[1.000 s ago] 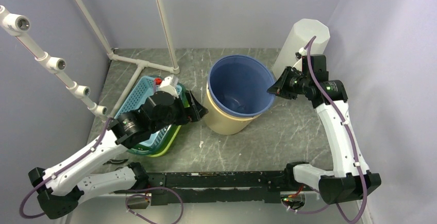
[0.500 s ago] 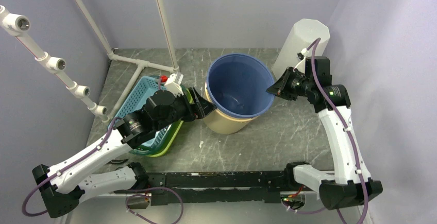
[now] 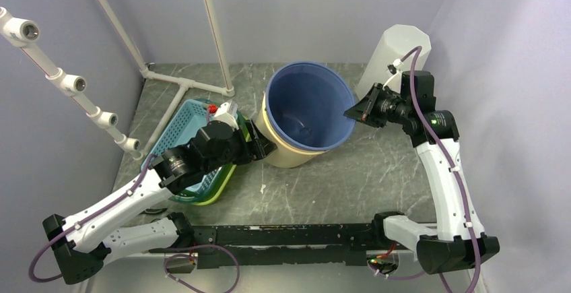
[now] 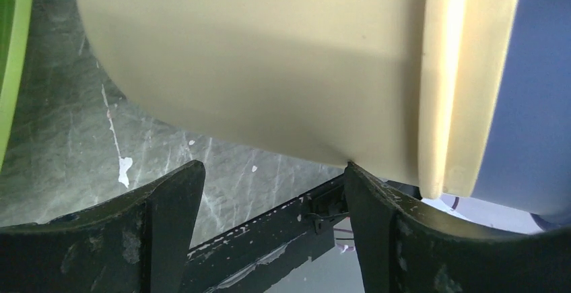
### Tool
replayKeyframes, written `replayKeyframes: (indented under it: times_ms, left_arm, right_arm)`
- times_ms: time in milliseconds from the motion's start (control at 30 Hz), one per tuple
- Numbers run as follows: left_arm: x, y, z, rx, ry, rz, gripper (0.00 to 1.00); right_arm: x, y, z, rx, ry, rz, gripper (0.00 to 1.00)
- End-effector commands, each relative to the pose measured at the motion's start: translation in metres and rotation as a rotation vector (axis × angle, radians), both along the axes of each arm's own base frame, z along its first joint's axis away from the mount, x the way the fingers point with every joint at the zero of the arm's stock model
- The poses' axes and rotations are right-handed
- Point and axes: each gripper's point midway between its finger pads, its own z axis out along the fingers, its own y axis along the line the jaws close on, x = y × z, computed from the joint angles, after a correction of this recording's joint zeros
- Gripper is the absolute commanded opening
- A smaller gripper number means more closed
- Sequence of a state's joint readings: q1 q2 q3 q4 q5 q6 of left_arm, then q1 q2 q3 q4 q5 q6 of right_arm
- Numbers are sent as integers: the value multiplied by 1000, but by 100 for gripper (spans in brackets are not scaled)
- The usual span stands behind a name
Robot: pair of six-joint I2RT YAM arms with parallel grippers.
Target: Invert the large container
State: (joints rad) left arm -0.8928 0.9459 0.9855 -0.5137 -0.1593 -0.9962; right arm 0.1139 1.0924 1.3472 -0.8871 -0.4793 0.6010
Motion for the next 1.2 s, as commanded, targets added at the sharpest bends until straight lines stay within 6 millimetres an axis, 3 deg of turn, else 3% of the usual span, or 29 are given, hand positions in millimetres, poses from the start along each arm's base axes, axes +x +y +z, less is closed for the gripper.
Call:
replayKeyframes:
  times_ms: [0,200,433,633,733,833,933,1167]
  left_arm:
    - [5,1,5,7,-35,3,81]
    - [-8,-18,32,-75,-119,-141,85]
    - [-17,-33,52,-205,-178,-221,84]
    - [-5,-25,47,-250,-179,-113,79]
    - [2,-16,26,-190,-107,-37,77]
    - [6,-17,24,-194,-92,-17,78]
    - [9,-20,25,-180,-90,-16,80]
    - [14,-19,15,-119,-50,10,79]
  right_arm:
    - [-18,24,67,115,-165,148,0]
    - [-4,-7,31,-65,-87,1,0]
    - [-6,3,20,-17,-66,43,0]
    - [-13,11,26,23,-78,94,0]
    - [-22,23,32,86,-82,174,0]
    - [-37,39,37,182,-82,290,0]
    - [-44,41,35,177,-65,328,0]
    - [-57,49,53,241,-90,400,0]
